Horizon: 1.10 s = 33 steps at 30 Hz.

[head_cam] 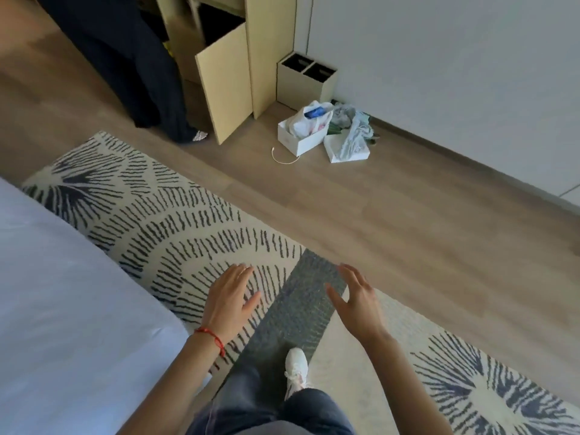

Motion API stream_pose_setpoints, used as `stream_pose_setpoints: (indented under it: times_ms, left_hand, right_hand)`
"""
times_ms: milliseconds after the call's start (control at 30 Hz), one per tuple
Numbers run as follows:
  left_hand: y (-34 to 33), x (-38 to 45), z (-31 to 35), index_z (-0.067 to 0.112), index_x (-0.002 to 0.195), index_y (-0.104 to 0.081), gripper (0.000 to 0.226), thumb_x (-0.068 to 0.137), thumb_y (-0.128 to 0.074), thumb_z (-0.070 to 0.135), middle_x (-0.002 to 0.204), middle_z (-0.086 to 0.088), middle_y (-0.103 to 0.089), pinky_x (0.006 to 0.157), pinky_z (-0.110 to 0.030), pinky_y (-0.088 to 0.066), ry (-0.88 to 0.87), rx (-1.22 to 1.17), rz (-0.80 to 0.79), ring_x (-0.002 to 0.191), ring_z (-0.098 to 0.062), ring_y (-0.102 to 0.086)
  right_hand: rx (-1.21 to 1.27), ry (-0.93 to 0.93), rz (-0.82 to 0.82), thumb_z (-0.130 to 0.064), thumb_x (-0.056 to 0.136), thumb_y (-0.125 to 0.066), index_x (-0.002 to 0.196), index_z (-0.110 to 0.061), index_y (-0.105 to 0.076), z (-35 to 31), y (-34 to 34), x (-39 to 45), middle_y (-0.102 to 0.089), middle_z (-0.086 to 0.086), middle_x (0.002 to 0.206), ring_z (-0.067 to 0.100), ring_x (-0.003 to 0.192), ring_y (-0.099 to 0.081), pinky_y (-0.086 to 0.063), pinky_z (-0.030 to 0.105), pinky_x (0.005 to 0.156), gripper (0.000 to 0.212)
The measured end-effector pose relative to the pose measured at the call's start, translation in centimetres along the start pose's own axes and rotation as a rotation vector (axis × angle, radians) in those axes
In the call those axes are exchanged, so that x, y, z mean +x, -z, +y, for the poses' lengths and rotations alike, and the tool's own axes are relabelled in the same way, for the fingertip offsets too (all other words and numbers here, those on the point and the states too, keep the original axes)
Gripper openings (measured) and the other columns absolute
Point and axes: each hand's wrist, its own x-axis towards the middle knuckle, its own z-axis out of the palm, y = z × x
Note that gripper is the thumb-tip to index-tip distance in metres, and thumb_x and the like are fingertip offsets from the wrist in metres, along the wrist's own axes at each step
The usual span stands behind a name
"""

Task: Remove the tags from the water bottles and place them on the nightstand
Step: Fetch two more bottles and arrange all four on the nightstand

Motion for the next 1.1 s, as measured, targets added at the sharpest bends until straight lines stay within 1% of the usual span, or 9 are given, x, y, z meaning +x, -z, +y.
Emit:
stream_pose_setpoints:
  times_ms: [67,167,233,300,367,567,733,933,1100]
  left_hand:
    - [0.6,1.2,-0.2,0.005,0.128,-0.047,0.055,0.088,-0.047,0.043,0.134,-0.017,-0.051,0.106,-0.045,-0.036,0.077,-0.019,0.044,0.128,-0.031,-0.043]
    - [1.6,2.1,-1.0,0.006,0.130,-0.045,0.075,0.083,-0.023,0.060,0.136,-0.016,-0.048,0.108,-0.046,-0.035,0.178,-0.049,0.086,0.129,-0.030,-0.041]
    - [2.1,2.6,-2.3,0.008,0.132,-0.041,0.067,0.088,-0.030,0.056,0.139,-0.015,-0.045,0.108,-0.046,-0.034,0.252,-0.064,0.105,0.131,-0.029,-0.038]
    - [2.7,3.1,-4.1,0.009,0.133,-0.041,0.053,0.090,-0.047,0.040,0.140,-0.014,-0.044,0.108,-0.045,-0.033,0.322,-0.078,0.124,0.132,-0.029,-0.036]
    - [3.5,3.8,-6.2,0.008,0.132,-0.042,0.051,0.090,-0.051,0.034,0.141,-0.014,-0.044,0.110,-0.045,-0.031,0.391,-0.080,0.144,0.133,-0.029,-0.035]
    - [6.5,6.2,-13.8,0.009,0.134,-0.040,0.050,0.091,-0.049,0.034,0.143,-0.013,-0.040,0.111,-0.043,-0.026,0.555,-0.126,0.229,0.135,-0.028,-0.032]
    - [10.3,8.0,-20.0,0.010,0.135,-0.038,0.050,0.092,-0.048,0.034,0.144,-0.012,-0.038,0.110,-0.040,-0.024,0.640,-0.144,0.301,0.135,-0.026,-0.030]
    - [13.7,8.7,-26.1,0.012,0.140,-0.031,0.055,0.093,-0.044,0.039,0.149,-0.010,-0.032,0.113,-0.036,-0.017,0.763,-0.129,0.366,0.139,-0.024,-0.024]
    - [15.8,9.0,-29.8,0.015,0.139,-0.032,0.055,0.092,-0.043,0.041,0.149,-0.009,-0.032,0.112,-0.038,-0.018,0.891,-0.127,0.432,0.139,-0.023,-0.023]
  right_hand:
    - [-0.021,0.064,-0.050,-0.043,0.090,-0.051,0.134,-0.019,-0.044,-0.7,0.3,3.4,-0.045,0.002,0.142,0.022,0.128,-0.042,-0.038,0.037,0.104,0.051]
    - [-0.034,0.159,-0.120,-0.044,0.090,-0.050,0.134,-0.020,-0.044,-2.9,-0.3,7.5,-0.044,0.002,0.142,0.022,0.128,-0.043,-0.040,0.041,0.103,0.050]
    - [-0.028,0.230,-0.172,-0.045,0.090,-0.048,0.133,-0.020,-0.044,-4.9,-1.5,9.7,-0.044,0.002,0.142,0.022,0.129,-0.042,-0.040,0.041,0.104,0.050]
    - [-0.036,0.291,-0.231,-0.047,0.091,-0.046,0.134,-0.021,-0.043,-7.2,-3.0,11.7,-0.043,0.001,0.143,0.021,0.129,-0.041,-0.039,0.040,0.105,0.051]
    - [-0.055,0.358,-0.283,-0.046,0.091,-0.047,0.134,-0.020,-0.044,-9.7,-4.8,13.5,-0.044,0.001,0.142,0.021,0.130,-0.041,-0.037,0.039,0.106,0.051]
    - [-0.083,0.515,-0.390,-0.045,0.091,-0.048,0.132,-0.019,-0.046,-18.2,-9.9,19.2,-0.047,0.000,0.140,0.020,0.124,-0.047,-0.039,0.036,0.103,0.049]
    - [-0.085,0.621,-0.466,-0.043,0.091,-0.049,0.133,-0.017,-0.045,-25.8,-13.7,23.5,-0.046,0.001,0.141,0.018,0.129,-0.043,-0.039,0.037,0.106,0.049]
    - [-0.107,0.736,-0.539,-0.041,0.092,-0.049,0.135,-0.017,-0.043,-33.7,-17.9,27.7,-0.043,-0.001,0.144,0.014,0.132,-0.037,-0.030,0.030,0.109,0.049]
    - [-0.110,0.827,-0.629,-0.038,0.092,-0.050,0.137,-0.015,-0.042,-39.4,-21.0,30.7,-0.041,0.000,0.145,0.013,0.134,-0.034,-0.022,0.022,0.109,0.051]
